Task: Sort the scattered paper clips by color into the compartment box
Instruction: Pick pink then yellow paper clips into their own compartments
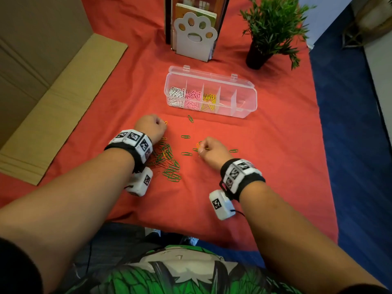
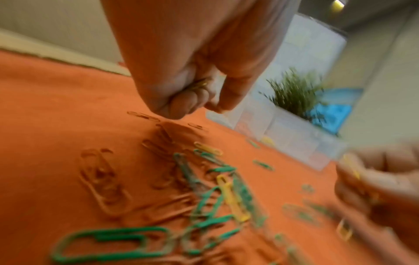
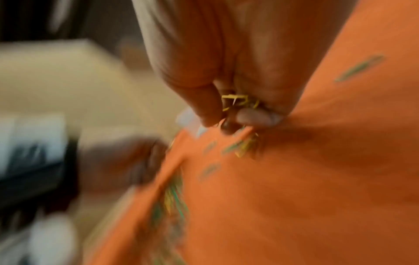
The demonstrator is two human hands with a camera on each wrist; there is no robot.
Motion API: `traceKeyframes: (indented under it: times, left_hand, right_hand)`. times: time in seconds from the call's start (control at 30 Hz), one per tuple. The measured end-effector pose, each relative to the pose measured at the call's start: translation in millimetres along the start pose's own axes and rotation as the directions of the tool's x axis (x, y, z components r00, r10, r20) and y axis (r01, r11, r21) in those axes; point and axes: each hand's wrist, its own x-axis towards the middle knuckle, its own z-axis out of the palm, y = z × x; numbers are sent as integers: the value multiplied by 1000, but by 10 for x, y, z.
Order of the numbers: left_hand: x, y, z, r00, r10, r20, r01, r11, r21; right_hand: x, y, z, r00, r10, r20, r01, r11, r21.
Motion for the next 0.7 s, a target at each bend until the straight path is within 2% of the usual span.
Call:
traceKeyframes:
  times: [0.03, 0.07, 0.1, 0.13, 0.17, 0.23, 0.3, 0.33, 0.37, 0.4, 0.43, 0.47, 0.5, 0.53, 0.57, 0.6, 0.63, 0.7]
  left_hand:
    - [-15, 4, -38, 995, -63, 80, 80, 971, -227]
    - [-53, 19, -83, 973, -110, 203, 197, 857, -475]
    - [-94, 16, -117, 940, -120, 319, 313, 678, -665]
    - [-143, 12, -165, 903, -88, 419, 408, 476, -779]
    - [-187, -3, -210, 875, -31, 483, 466, 324, -824]
    - [-240, -53, -284, 864, 25, 502, 490, 185, -852]
    - [-221, -98, -304, 876, -13, 482, 478, 160, -864]
    - [-201, -107, -292, 882, -56, 468, 469, 199, -860]
    - [-179, -104, -271, 891, -96, 444, 453, 272, -849]
    - [-155, -100, -239, 913, -140, 382, 404, 423, -811]
    - [-137, -103, -200, 944, -156, 290, 323, 619, -716]
    - [-130, -115, -157, 973, -140, 183, 219, 806, -549]
    - [-139, -129, -121, 992, -90, 83, 113, 932, -344]
    - [-161, -137, -98, 999, -23, 26, 26, 990, -139]
    - [-181, -147, -80, 999, 47, 7, -47, 998, 28]
    - [-187, -163, -60, 993, 114, 9, -114, 983, 141]
    - [-183, -178, -40, 987, 162, 19, -162, 964, 211]
    - [-154, -194, -23, 980, 197, 39, -200, 945, 258]
  right_hand:
    - [-25, 7, -40, 997, 72, 3, -70, 972, 224]
    - [-57, 16, -78, 992, 127, 19, -122, 895, 428]
    - [-92, 20, -121, 988, 152, 34, -144, 807, 573]
    - [-116, 28, -163, 986, 161, 53, -154, 724, 672]
    - [-140, 30, -205, 985, 156, 80, -163, 649, 743]
    - [-169, 29, -281, 982, 138, 129, -181, 496, 849]
    - [-182, 4, -331, 965, 164, 204, -249, 331, 910]
    - [-176, -6, -333, 951, 197, 239, -291, 301, 908]
    - [-162, -18, -316, 937, 238, 257, -325, 322, 889]
    - [-119, -8, -279, 931, 285, 228, -337, 430, 838]
    - [-83, -15, -245, 938, 304, 164, -324, 607, 726]
    - [-55, -26, -210, 955, 285, 84, -286, 804, 521]
    - [-49, -41, -175, 974, 227, 17, -223, 942, 251]
    - [-70, -63, -138, 988, 151, -24, -152, 988, -30]
    - [-95, -67, -94, 996, 80, -48, -90, 958, -272]
    - [-112, -54, -43, 999, 8, -51, -30, 890, -455]
    - [-125, -44, 6, 998, -51, -47, 16, 824, -566]
    - [-138, -53, 78, 991, -120, -58, 50, 740, -671]
